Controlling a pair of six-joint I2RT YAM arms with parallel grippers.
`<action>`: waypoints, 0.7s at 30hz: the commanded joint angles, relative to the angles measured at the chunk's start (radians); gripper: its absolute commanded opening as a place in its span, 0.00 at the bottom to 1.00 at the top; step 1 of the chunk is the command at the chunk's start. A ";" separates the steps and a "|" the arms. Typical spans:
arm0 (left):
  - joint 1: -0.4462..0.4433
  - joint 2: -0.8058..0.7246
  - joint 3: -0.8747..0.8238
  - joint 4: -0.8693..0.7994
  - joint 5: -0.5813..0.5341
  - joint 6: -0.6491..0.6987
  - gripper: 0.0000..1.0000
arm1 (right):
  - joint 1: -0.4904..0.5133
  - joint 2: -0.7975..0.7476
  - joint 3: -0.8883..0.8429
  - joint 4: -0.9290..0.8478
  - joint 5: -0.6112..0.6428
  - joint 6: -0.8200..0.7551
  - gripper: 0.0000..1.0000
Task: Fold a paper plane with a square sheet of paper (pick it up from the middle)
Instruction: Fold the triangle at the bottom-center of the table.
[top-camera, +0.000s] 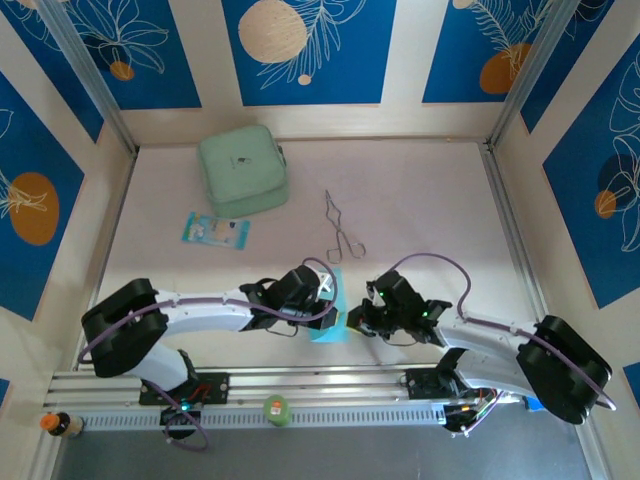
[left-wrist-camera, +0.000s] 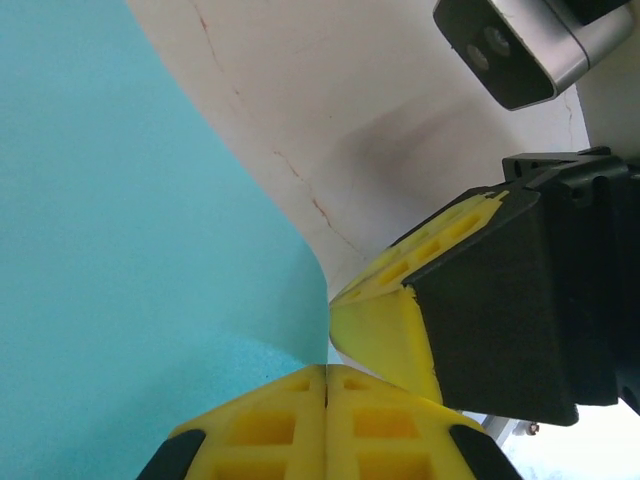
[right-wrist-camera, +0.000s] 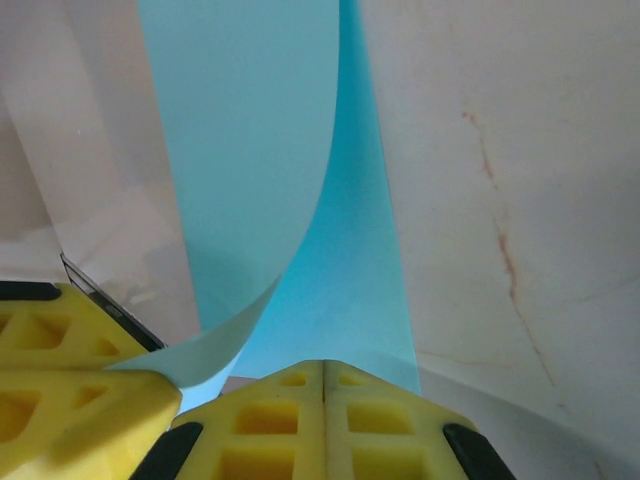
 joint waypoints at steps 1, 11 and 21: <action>0.009 0.015 0.020 0.010 0.002 -0.010 0.00 | 0.013 0.038 0.011 0.058 -0.006 0.023 0.02; 0.012 0.021 0.023 0.004 0.002 -0.012 0.00 | 0.037 0.147 0.030 -0.024 0.056 -0.005 0.01; 0.058 0.023 -0.016 0.004 -0.001 0.012 0.00 | 0.016 0.169 0.065 -0.161 0.095 -0.100 0.01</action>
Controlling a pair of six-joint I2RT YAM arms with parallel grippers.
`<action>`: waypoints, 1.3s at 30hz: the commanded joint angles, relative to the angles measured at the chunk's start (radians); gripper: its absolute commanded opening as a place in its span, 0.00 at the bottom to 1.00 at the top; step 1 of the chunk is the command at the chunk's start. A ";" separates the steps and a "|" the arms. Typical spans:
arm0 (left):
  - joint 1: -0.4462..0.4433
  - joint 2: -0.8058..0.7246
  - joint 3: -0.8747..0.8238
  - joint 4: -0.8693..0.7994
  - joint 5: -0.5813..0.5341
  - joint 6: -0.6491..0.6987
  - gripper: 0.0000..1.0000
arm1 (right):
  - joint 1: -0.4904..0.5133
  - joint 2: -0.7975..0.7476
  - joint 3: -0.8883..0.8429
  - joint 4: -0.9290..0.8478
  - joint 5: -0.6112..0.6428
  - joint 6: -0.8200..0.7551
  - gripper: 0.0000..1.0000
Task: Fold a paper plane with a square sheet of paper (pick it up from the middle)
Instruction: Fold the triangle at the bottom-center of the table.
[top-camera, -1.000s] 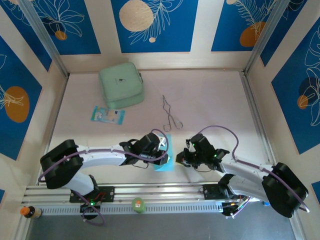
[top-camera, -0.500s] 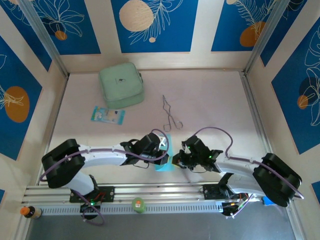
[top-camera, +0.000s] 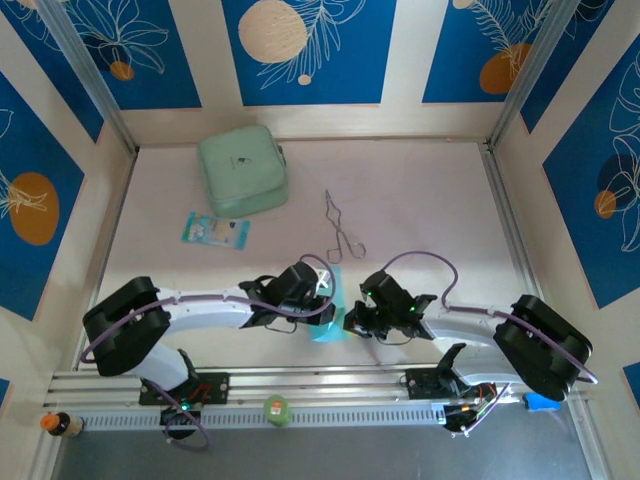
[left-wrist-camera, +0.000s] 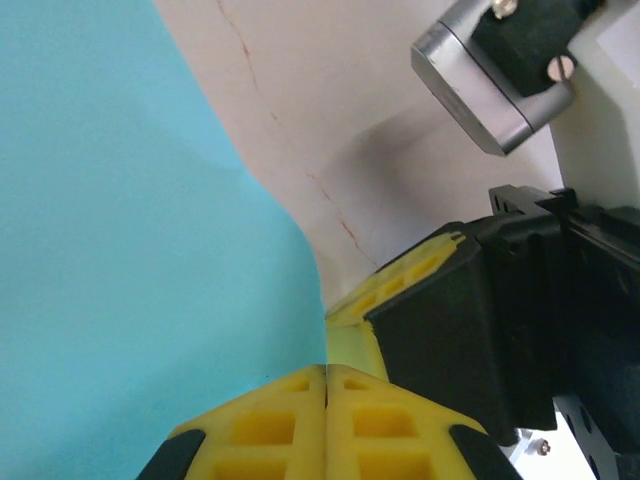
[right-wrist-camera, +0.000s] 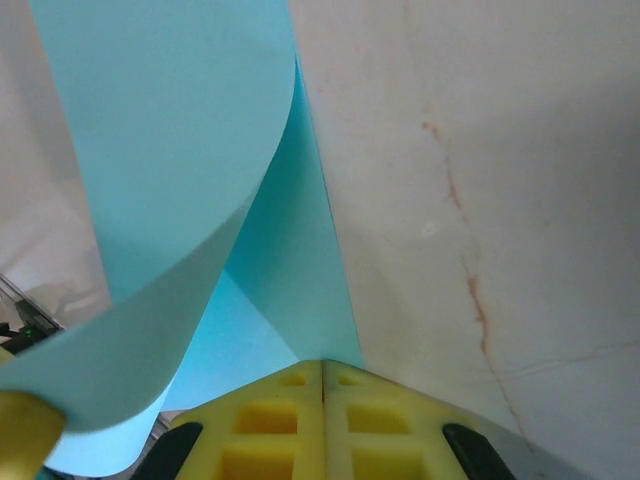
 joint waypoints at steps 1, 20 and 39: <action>0.024 0.013 -0.017 0.004 -0.001 0.021 0.00 | -0.016 0.022 0.003 -0.120 0.045 -0.049 0.01; 0.062 0.072 -0.020 -0.039 -0.050 0.154 0.02 | -0.038 0.050 0.057 -0.177 0.036 -0.084 0.01; 0.062 0.160 -0.122 0.087 -0.006 0.045 0.02 | -0.037 0.021 0.080 -0.128 -0.017 -0.078 0.03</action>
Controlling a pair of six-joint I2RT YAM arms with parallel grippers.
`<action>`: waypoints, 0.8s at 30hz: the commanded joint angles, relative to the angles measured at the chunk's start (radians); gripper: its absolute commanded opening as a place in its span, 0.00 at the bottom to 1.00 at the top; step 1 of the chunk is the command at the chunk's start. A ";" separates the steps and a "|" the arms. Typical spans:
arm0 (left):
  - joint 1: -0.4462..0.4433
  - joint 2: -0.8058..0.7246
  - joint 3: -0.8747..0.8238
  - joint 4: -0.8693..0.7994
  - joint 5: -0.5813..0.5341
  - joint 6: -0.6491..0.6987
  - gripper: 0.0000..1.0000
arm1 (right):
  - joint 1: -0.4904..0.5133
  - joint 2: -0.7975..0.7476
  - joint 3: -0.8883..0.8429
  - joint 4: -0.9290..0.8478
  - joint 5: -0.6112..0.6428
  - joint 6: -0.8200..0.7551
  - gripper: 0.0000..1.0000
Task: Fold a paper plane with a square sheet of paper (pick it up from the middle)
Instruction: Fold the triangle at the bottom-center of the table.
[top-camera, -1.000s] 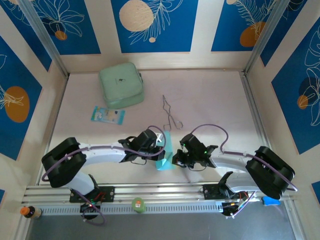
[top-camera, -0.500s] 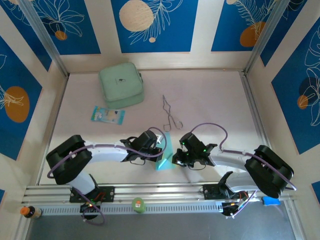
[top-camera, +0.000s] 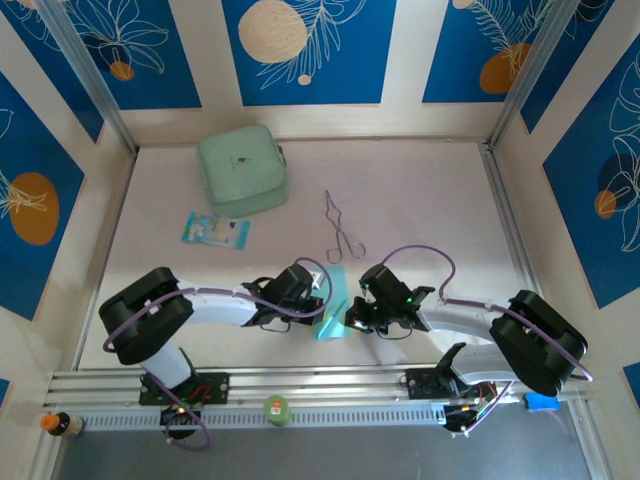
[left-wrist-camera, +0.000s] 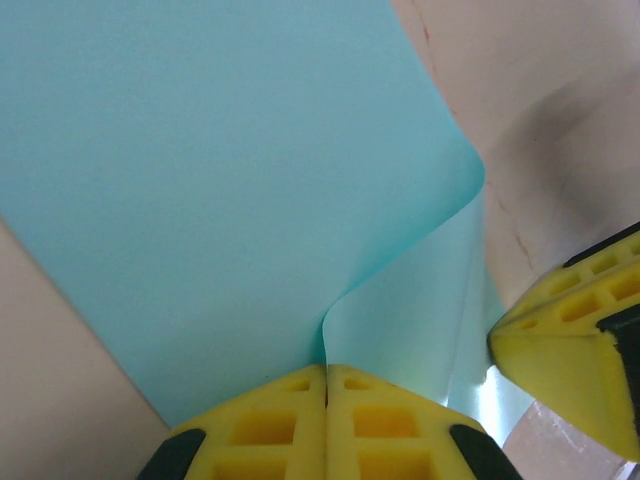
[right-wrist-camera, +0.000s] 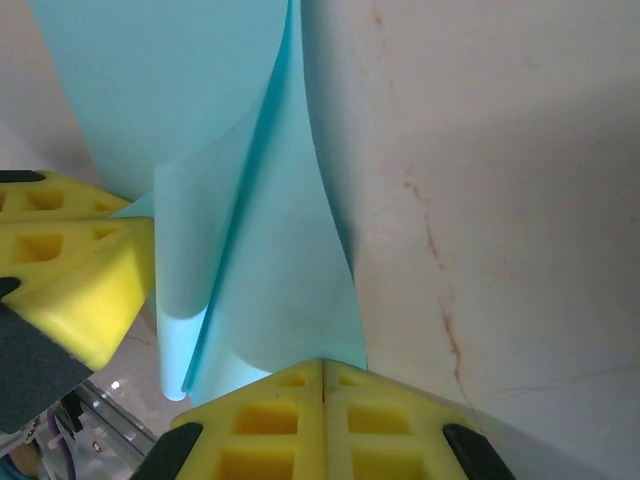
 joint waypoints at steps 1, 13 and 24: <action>0.007 0.050 -0.058 -0.011 0.029 -0.063 0.02 | 0.001 -0.018 0.016 -0.026 -0.017 -0.001 0.03; 0.005 -0.017 -0.089 -0.020 0.006 -0.141 0.01 | 0.012 -0.132 0.004 -0.045 0.018 0.053 0.09; -0.003 -0.047 -0.099 0.007 -0.003 -0.191 0.01 | 0.029 0.033 0.020 0.121 -0.051 0.081 0.04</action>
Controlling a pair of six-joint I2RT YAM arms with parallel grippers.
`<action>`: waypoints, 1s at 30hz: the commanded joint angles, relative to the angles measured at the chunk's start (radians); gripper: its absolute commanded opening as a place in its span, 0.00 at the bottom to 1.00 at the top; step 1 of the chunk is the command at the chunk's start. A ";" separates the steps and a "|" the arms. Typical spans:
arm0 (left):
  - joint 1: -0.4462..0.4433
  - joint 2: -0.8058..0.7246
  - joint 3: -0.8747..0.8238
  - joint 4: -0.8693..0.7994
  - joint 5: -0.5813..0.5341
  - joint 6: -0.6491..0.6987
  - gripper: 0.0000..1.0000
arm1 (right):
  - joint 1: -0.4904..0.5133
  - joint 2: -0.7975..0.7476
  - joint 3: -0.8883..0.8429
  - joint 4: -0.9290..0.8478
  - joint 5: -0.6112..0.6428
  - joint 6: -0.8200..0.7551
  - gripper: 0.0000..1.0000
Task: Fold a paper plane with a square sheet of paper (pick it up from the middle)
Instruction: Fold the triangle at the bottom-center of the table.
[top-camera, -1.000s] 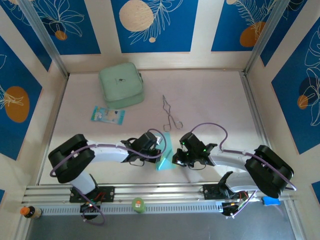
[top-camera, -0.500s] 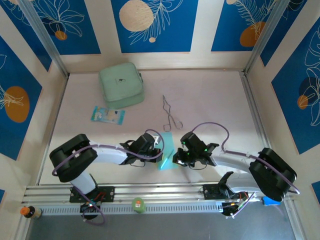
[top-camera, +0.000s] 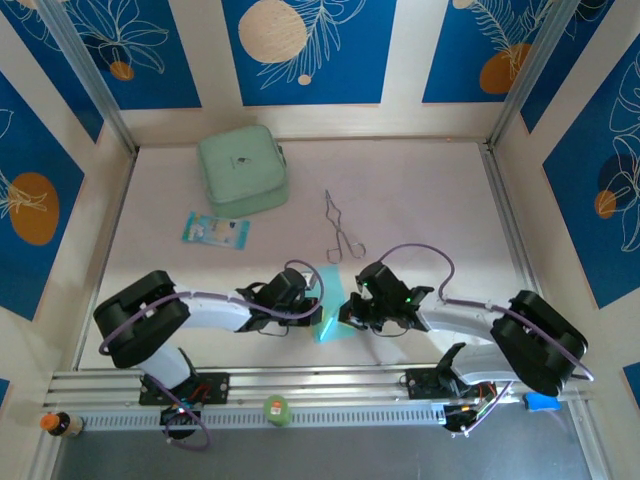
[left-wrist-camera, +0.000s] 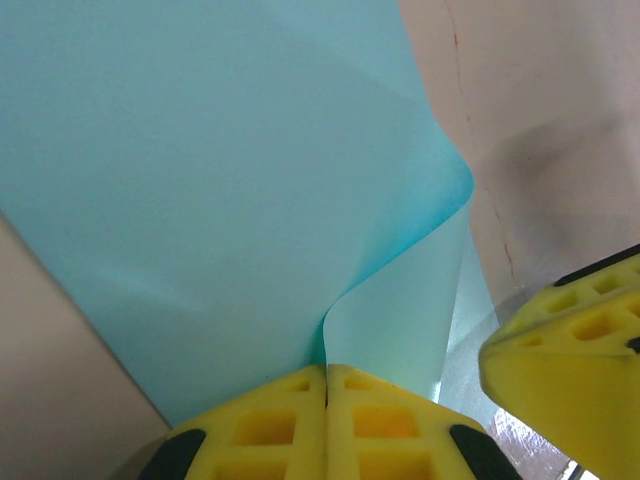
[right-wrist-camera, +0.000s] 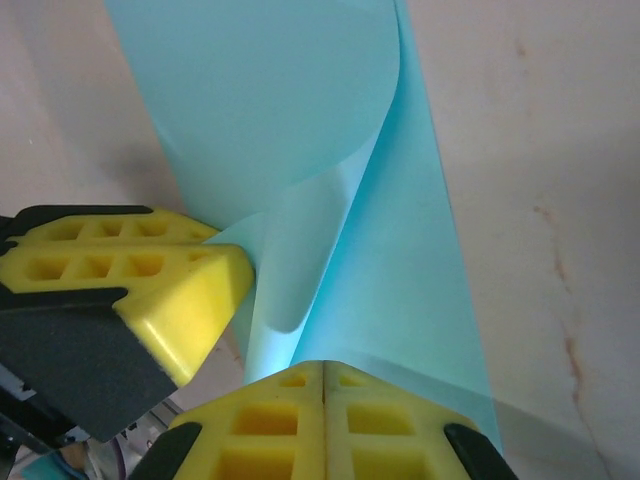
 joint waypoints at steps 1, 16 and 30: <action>-0.003 -0.014 -0.025 -0.078 -0.018 -0.018 0.01 | 0.007 0.037 0.013 0.014 -0.024 0.012 0.04; -0.002 -0.095 0.032 -0.187 -0.114 0.186 0.03 | -0.011 0.087 0.012 -0.108 0.021 -0.037 0.02; -0.002 -0.026 0.089 -0.232 -0.128 0.263 0.03 | -0.018 0.088 0.015 -0.112 0.008 -0.046 0.02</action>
